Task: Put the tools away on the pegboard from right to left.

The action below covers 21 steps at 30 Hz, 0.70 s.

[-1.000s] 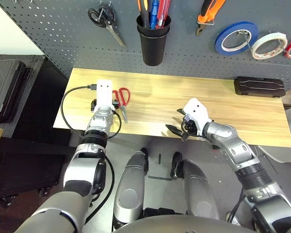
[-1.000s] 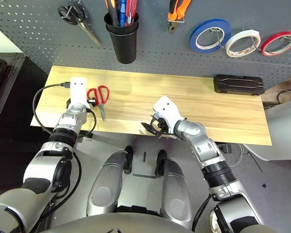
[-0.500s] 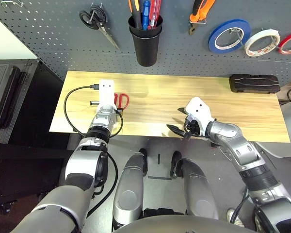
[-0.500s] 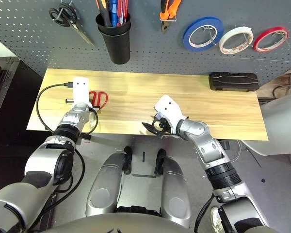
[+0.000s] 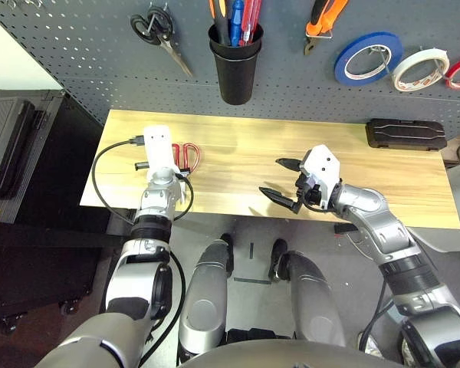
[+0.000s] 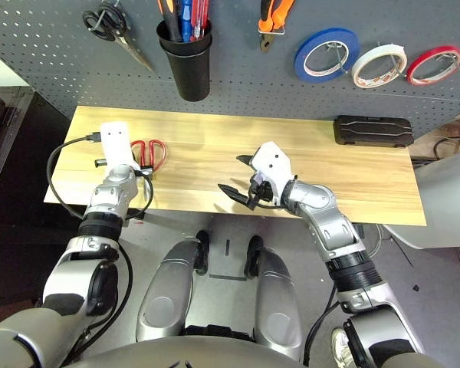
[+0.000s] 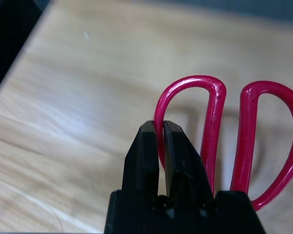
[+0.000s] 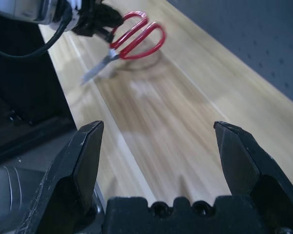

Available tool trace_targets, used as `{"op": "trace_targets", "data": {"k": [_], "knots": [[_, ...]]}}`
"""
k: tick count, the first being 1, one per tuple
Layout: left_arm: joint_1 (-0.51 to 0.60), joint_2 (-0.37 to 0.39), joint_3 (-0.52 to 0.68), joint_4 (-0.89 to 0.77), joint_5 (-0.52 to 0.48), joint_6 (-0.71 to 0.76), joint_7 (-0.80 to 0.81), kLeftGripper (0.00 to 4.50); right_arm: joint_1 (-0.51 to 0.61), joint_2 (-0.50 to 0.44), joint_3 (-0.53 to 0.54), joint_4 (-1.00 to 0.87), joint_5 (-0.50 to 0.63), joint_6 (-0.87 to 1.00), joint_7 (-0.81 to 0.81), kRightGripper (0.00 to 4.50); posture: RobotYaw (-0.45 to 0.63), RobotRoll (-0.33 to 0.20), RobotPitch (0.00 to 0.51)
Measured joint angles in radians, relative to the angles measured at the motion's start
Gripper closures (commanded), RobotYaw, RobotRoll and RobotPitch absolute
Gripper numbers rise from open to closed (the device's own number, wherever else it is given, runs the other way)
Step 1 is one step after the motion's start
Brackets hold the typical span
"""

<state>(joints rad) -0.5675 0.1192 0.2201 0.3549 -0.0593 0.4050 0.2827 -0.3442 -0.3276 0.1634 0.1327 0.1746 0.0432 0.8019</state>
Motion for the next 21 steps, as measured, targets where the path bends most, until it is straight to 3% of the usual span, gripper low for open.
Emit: {"op": "trace_targets", "data": {"k": [10,21], "knots": [[0.123,-0.027,0.077,-0.458,-0.059,0.09,0.007,4.47,-0.054,0.01,-0.066,0.091,0.07,-0.132,0.074,0.0,0.44,0.0,0.219],[0.176,-0.028,0.116,-0.785,-0.134,0.165,-0.03,4.47,-0.021,0.001,-0.161,0.021,0.226,-0.206,0.175,0.0,0.47,0.0,0.207]]}}
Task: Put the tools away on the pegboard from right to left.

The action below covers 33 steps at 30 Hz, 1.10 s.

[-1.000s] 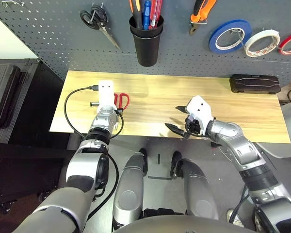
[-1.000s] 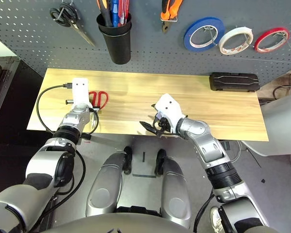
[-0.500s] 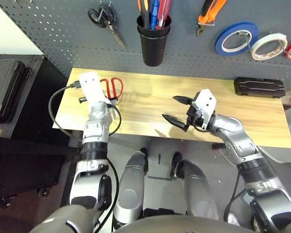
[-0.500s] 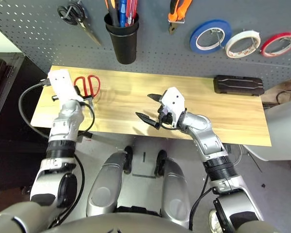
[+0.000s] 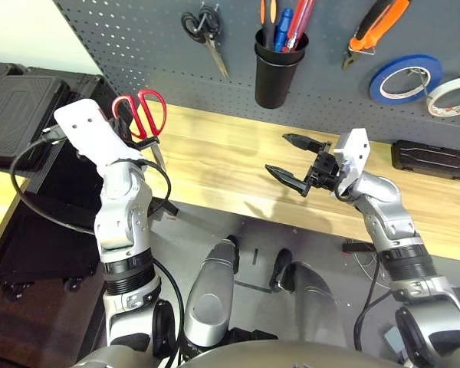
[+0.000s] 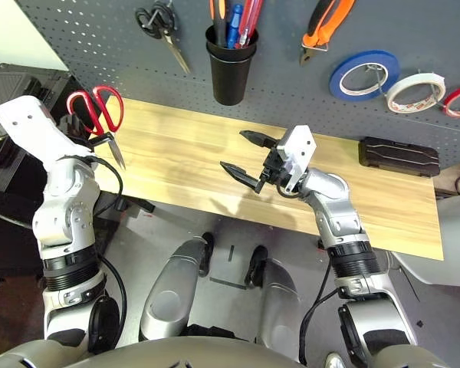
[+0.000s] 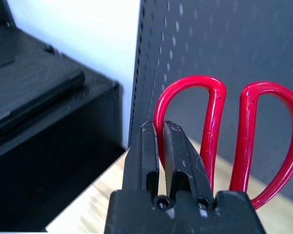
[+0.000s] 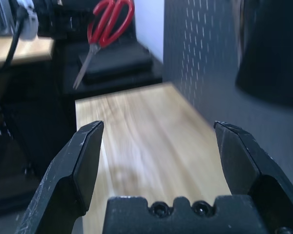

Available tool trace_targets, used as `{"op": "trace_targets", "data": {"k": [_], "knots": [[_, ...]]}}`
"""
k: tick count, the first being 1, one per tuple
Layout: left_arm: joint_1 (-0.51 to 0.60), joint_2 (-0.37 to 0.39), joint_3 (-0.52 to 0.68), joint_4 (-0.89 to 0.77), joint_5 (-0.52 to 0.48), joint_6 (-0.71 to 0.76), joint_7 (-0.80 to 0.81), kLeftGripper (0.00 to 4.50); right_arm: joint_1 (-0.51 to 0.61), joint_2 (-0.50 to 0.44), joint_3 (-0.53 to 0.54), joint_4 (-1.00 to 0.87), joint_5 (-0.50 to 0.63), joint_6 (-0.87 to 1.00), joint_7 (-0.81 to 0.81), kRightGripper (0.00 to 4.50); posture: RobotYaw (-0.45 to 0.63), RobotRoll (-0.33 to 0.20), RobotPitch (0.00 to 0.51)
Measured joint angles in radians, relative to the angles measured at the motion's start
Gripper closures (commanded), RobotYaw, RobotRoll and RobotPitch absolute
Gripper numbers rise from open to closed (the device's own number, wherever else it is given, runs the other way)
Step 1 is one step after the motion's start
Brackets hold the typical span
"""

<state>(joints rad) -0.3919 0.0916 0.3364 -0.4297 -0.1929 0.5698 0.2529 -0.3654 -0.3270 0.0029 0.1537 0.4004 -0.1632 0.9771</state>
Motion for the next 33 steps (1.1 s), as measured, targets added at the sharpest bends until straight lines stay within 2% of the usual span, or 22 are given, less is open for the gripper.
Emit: {"op": "trace_targets", "data": {"k": [7,11,19,33], "knots": [[-0.01,0.008,-0.005,-0.094,-0.092,0.024,-0.074,4.47,0.021,-0.003,-0.061,-0.014,0.082,-0.055,0.046,0.0,0.46,0.0,0.195],[-0.014,0.051,-0.037,-0.115,-0.123,0.045,-0.137,4.47,0.03,-0.012,-0.077,-0.036,0.097,-0.06,0.05,0.0,0.44,0.0,0.19],[-0.164,0.084,-0.047,-0.104,-0.175,0.099,-0.162,4.47,0.065,-0.026,-0.115,-0.077,0.108,-0.06,0.012,0.0,0.39,0.0,0.186],[-0.28,0.073,-0.158,0.167,-0.155,0.048,-0.245,4.47,0.103,-0.028,-0.144,-0.113,0.088,-0.055,-0.115,0.0,0.32,0.0,0.189]]}}
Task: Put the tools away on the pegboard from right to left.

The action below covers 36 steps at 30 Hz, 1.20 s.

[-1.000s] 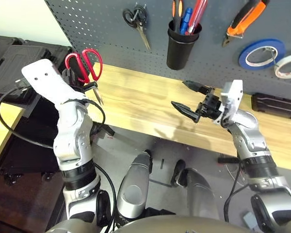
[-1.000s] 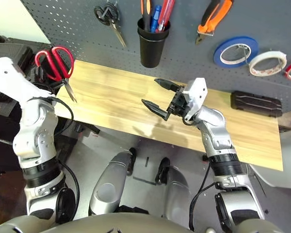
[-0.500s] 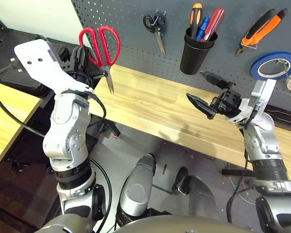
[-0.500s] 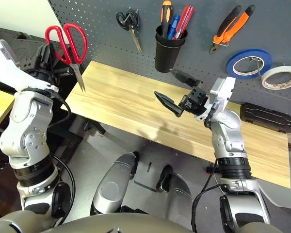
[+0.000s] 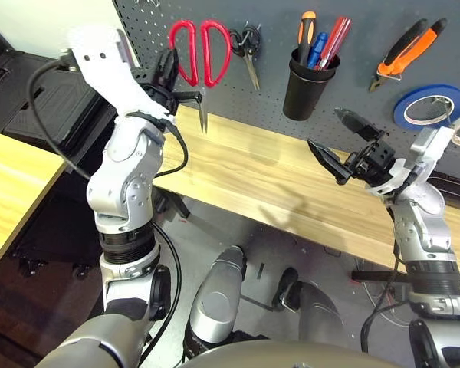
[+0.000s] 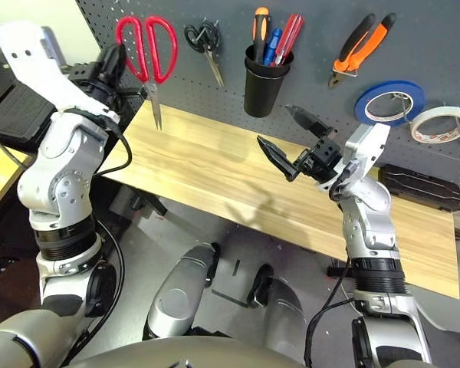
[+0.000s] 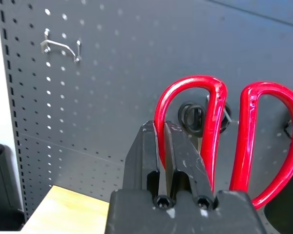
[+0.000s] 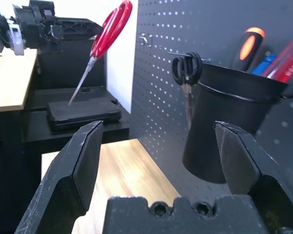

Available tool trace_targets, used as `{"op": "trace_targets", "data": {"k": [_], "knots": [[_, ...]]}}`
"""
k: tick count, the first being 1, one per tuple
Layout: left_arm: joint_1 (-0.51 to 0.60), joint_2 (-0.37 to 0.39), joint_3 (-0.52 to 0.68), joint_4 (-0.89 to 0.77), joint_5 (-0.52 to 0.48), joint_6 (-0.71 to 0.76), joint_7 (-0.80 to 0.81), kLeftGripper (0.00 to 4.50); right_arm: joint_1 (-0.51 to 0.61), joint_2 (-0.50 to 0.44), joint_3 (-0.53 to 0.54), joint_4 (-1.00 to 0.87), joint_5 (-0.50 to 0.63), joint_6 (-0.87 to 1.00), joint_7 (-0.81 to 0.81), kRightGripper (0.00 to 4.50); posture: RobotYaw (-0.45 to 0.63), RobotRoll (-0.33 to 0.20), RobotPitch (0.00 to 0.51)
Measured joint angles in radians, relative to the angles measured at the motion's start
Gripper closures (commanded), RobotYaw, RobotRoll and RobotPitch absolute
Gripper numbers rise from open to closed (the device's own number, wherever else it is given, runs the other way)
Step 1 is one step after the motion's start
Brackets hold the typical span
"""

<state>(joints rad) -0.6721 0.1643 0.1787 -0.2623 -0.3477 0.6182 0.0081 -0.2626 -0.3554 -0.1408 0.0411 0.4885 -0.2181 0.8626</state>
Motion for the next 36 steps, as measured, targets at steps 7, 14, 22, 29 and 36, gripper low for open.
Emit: {"op": "trace_targets", "data": {"k": [7,14,22,29,36], "knots": [[-0.107,0.001,-0.002,0.192,0.025,-0.068,-0.025,4.47,0.017,0.003,0.0,-0.014,-0.008,0.0,-0.023,0.0,0.3,0.0,0.192],[-0.121,-0.003,-0.001,0.288,0.04,-0.108,-0.032,4.47,0.035,0.016,0.005,-0.04,-0.024,-0.001,-0.048,0.0,0.27,0.0,0.194],[-0.149,0.006,0.004,0.38,0.05,-0.159,-0.037,4.47,0.037,0.026,0.011,-0.069,-0.038,-0.001,-0.081,0.0,0.25,0.0,0.196],[-0.178,0.015,0.016,0.476,0.066,-0.205,-0.044,4.47,0.048,0.025,0.012,-0.088,-0.041,0.002,-0.098,0.0,0.24,0.0,0.2],[-0.179,0.015,0.022,0.475,0.066,-0.214,-0.045,4.47,0.059,0.018,0.012,-0.106,-0.041,0.006,-0.109,0.0,0.25,0.0,0.206]]}}
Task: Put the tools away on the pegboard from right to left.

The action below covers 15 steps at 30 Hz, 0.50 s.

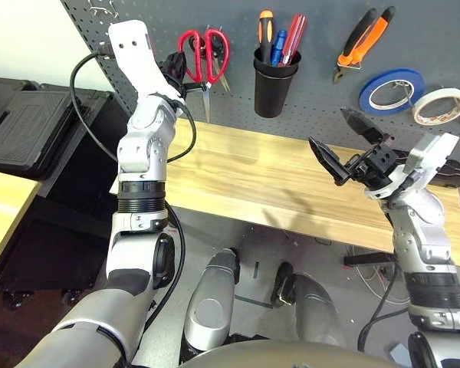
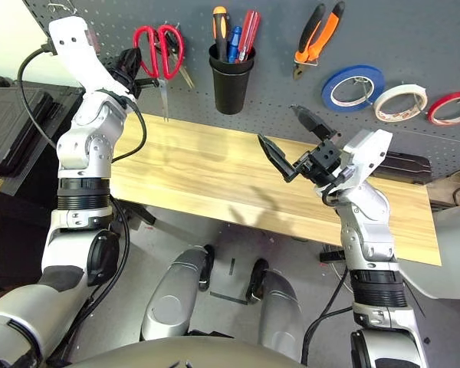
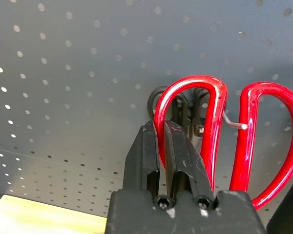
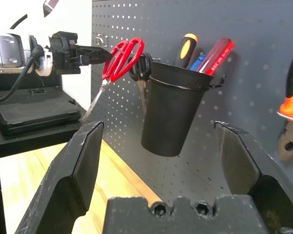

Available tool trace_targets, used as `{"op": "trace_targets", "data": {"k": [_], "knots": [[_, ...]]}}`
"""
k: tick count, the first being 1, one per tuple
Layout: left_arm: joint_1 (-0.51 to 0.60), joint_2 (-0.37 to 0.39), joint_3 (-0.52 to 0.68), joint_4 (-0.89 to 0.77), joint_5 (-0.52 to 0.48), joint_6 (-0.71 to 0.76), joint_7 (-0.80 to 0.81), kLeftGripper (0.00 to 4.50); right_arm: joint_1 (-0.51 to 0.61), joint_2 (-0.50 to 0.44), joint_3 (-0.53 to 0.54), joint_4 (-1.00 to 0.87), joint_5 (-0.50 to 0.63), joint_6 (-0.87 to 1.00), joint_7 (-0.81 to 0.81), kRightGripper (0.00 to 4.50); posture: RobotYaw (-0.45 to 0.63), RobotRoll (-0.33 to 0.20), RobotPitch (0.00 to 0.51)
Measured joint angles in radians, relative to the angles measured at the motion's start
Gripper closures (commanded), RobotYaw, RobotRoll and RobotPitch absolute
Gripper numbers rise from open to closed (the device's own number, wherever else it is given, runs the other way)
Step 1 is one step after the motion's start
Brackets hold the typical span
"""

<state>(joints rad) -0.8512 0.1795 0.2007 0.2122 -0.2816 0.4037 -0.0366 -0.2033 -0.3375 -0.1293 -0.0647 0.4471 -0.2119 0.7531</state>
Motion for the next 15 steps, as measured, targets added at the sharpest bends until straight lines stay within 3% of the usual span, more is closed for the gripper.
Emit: {"op": "trace_targets", "data": {"k": [15], "knots": [[0.091,-0.002,0.001,-0.237,-0.015,0.101,0.003,4.47,-0.02,-0.001,0.013,-0.005,-0.001,0.013,0.001,0.0,0.29,0.0,0.216]]}}
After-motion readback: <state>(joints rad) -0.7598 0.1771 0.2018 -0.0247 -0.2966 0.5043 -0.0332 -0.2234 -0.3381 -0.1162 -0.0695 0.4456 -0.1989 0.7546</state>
